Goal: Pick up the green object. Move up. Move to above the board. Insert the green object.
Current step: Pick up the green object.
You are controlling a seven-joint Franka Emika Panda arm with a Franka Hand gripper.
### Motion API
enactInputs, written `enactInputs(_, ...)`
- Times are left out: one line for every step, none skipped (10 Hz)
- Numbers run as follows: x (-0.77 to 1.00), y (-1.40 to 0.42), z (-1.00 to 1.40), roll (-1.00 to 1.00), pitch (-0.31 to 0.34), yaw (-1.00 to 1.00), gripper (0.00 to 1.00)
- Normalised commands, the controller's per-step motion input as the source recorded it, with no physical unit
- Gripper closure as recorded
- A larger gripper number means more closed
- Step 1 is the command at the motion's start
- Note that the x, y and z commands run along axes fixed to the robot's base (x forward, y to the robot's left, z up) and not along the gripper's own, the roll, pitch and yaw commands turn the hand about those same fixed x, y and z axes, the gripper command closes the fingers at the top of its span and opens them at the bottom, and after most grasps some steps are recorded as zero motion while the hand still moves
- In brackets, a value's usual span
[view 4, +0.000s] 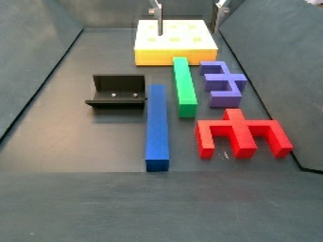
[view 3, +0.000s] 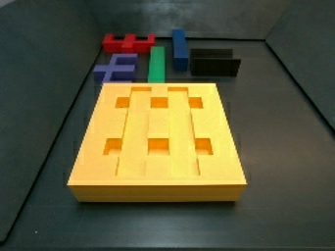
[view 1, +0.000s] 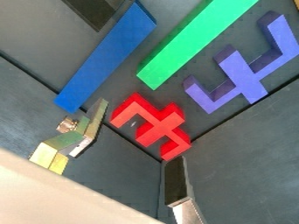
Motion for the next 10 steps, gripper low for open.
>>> enactInputs(0.00,-0.01,-0.16,-0.07,-0.010,0.00,0.00)
enactInputs(0.04,0.00,-0.06,-0.06,0.000,0.00,0.00)
enactInputs(0.00,-0.09,-0.02,0.00,-0.011,0.00,0.00)
enactInputs(0.00,-0.60,-0.46,0.02,-0.154,0.01,0.00)
enactInputs(-0.03,-0.91,-0.65,0.04,-0.226,0.24,0.00)
enactInputs(-0.03,-0.99,-0.72,0.06,-0.204,0.18,0.00)
enactInputs(0.00,-0.94,-0.77,0.04,-0.206,0.19,0.00)
enactInputs(0.00,-0.62,-0.81,0.00,-0.190,0.13,0.00)
enactInputs(0.00,-0.38,-0.79,-0.05,-0.164,0.10,0.00)
enactInputs(0.00,-0.22,-0.80,-0.08,-0.149,0.08,0.00)
